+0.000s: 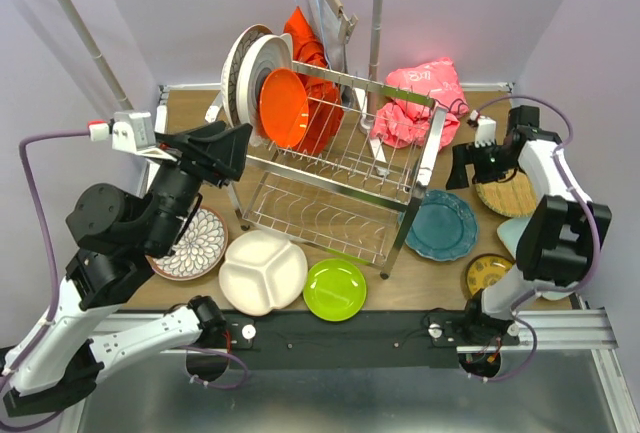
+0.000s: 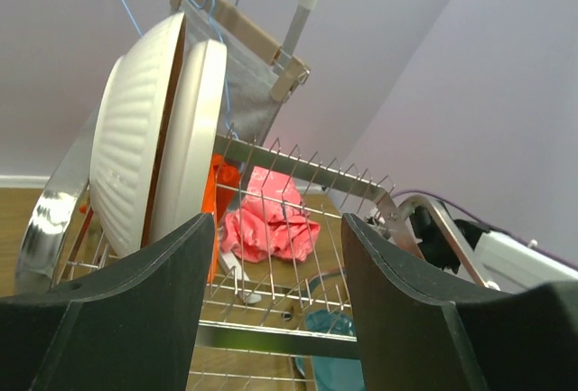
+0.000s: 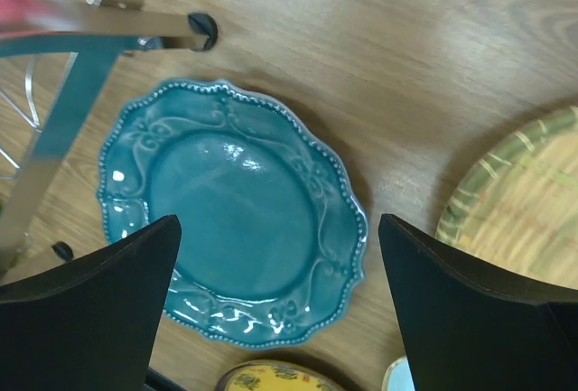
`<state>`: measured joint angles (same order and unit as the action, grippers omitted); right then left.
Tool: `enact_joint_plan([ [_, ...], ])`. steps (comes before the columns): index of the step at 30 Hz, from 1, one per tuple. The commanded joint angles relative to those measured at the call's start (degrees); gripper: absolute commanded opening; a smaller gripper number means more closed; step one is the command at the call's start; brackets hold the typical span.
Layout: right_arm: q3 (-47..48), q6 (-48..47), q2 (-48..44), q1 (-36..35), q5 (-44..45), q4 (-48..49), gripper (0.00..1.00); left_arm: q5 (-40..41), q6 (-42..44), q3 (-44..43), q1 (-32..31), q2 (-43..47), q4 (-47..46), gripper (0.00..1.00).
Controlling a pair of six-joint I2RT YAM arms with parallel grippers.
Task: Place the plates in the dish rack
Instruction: Grab a plate with the right arm
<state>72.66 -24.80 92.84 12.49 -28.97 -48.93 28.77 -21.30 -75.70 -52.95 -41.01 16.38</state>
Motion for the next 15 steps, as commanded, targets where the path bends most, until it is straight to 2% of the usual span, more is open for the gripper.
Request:
enact_joint_plan([
  [1,3.4,-7.4,5.8,0.3,-2.8,-3.5,1.0,-0.7,-1.6,1.7,0.1,0.7,1.2,0.68],
  [7,9.6,-14.6,15.2,0.3,-4.9,-7.0,0.98,-0.1,-1.3,1.4,0.2,-0.5,1.1,0.68],
  [14,18.3,-21.8,26.3,0.3,-6.5,-16.4,0.87,1.0,0.3,0.0,0.2,-2.0,0.5,0.68],
  [15,19.3,-22.7,27.6,0.3,-7.2,-17.9,0.82,1.1,0.4,-0.4,0.2,-2.1,0.6,0.68],
])
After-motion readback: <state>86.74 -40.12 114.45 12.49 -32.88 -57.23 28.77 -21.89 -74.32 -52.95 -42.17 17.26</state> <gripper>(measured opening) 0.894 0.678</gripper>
